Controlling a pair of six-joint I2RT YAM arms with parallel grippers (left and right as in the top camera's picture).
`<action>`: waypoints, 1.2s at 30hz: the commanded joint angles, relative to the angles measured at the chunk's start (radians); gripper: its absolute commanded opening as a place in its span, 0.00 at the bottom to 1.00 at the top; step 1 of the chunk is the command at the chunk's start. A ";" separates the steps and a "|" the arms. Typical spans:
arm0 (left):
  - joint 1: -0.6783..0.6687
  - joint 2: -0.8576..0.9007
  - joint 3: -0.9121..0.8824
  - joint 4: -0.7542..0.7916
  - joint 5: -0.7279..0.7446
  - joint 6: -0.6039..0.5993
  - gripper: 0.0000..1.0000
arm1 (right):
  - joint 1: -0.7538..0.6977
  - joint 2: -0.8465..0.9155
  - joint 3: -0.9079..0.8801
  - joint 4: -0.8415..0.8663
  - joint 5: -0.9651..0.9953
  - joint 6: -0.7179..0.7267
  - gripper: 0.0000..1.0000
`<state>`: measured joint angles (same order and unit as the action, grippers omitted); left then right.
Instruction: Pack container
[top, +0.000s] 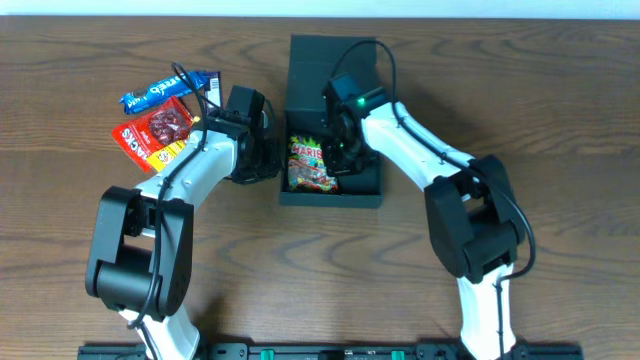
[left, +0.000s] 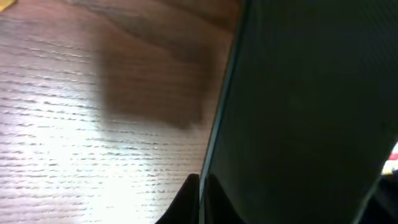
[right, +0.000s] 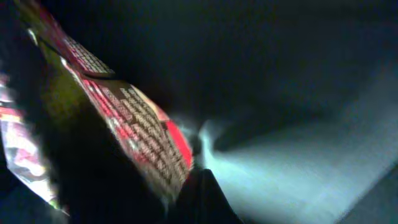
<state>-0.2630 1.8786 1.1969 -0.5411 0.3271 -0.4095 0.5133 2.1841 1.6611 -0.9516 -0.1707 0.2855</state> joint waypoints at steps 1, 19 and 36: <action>0.001 0.001 -0.005 -0.001 0.014 0.022 0.06 | 0.027 0.013 0.001 0.029 0.005 0.018 0.01; 0.002 -0.050 0.016 -0.010 -0.008 0.080 0.06 | 0.019 -0.139 0.120 -0.100 0.237 0.062 0.01; 0.003 -0.215 0.050 -0.087 -0.649 0.365 0.68 | -0.024 -0.534 0.145 -0.097 0.359 0.023 0.83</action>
<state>-0.2626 1.6360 1.2369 -0.6270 -0.2237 -0.1993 0.4919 1.6814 1.7962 -1.0473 0.1570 0.3229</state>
